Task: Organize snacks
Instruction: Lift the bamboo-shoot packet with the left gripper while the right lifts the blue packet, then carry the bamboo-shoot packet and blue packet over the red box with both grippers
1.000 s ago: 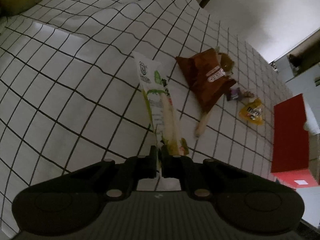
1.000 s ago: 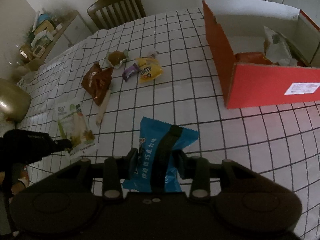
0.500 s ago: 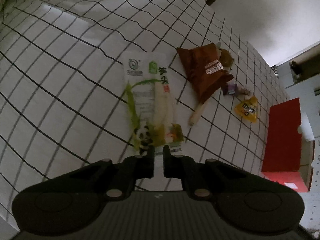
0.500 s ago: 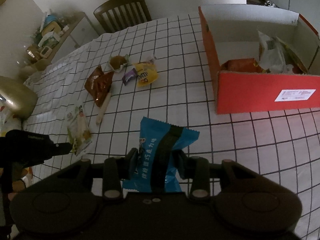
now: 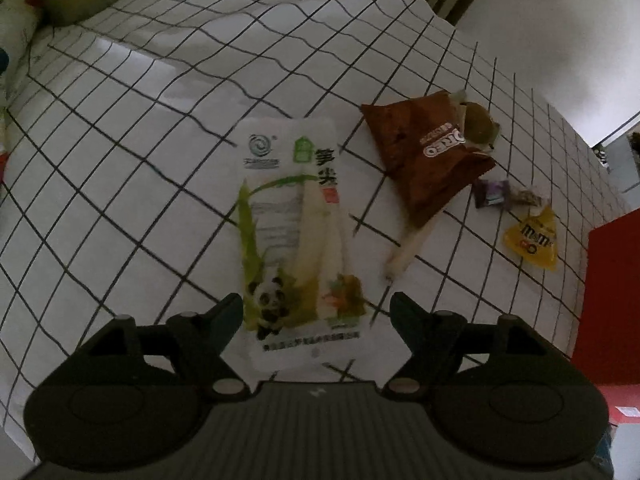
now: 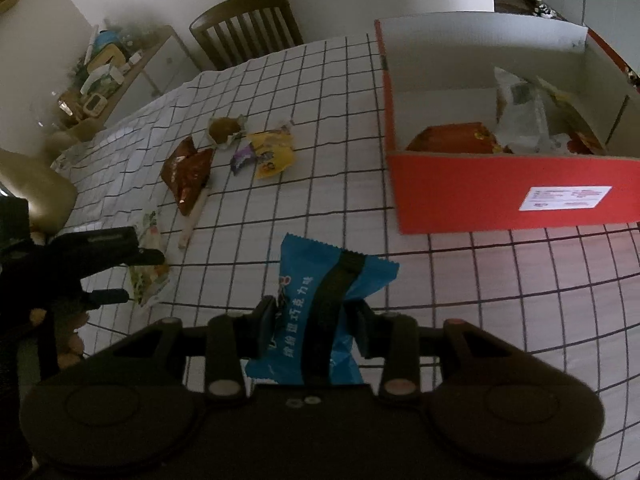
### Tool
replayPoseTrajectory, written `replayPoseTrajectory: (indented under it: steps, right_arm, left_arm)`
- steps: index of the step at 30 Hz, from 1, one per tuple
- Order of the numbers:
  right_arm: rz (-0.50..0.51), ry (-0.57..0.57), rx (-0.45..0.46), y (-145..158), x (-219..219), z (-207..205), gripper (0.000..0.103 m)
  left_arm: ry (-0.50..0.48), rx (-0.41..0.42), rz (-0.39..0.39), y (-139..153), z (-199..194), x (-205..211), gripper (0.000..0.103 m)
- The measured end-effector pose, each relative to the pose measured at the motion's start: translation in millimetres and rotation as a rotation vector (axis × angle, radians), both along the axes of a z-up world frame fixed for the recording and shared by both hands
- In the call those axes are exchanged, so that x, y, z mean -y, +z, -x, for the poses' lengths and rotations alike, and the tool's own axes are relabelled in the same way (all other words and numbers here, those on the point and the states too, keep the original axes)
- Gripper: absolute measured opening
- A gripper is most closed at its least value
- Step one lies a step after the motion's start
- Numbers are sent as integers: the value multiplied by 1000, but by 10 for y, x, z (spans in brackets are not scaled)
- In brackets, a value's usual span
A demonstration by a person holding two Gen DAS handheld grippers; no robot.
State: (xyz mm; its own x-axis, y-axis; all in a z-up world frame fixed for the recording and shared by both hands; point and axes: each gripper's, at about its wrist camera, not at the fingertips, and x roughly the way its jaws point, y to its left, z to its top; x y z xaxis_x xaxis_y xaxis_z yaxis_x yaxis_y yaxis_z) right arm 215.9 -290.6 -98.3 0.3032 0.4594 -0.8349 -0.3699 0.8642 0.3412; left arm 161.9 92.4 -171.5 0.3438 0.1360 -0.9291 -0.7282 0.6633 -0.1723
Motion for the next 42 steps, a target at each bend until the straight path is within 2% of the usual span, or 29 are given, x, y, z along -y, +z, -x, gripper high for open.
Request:
replayPoseTrajectory:
  steps: [6,13,16,19,21,26,42]
  right_arm:
    - [1,9,-1,-19,127,-37,38]
    - [4,13,-6,-48,228,-68,38]
    - [4,12,-7,-58,269,-77,38]
    - [7,11,-7,-59,291,-83,38]
    - [9,10,-7,-63,321,-86,38]
    - [11,8,-3,-47,324,-61,38]
    - [32,3,12,3,146,49,38]
  left_arm:
    - [62,-65,-51,-113,-89,59,81]
    - [54,-106,-124,-135,-136,155,79]
    - [52,-103,-151,-130,-103,184,76]
    - [59,-76,-142,-105,-35,155,67]
    - [45,-52,-125,-87,15,130,63]
    - [-9,19,-72,-19,128,61,44]
    - [9,152,138,-32,451,-327,41]
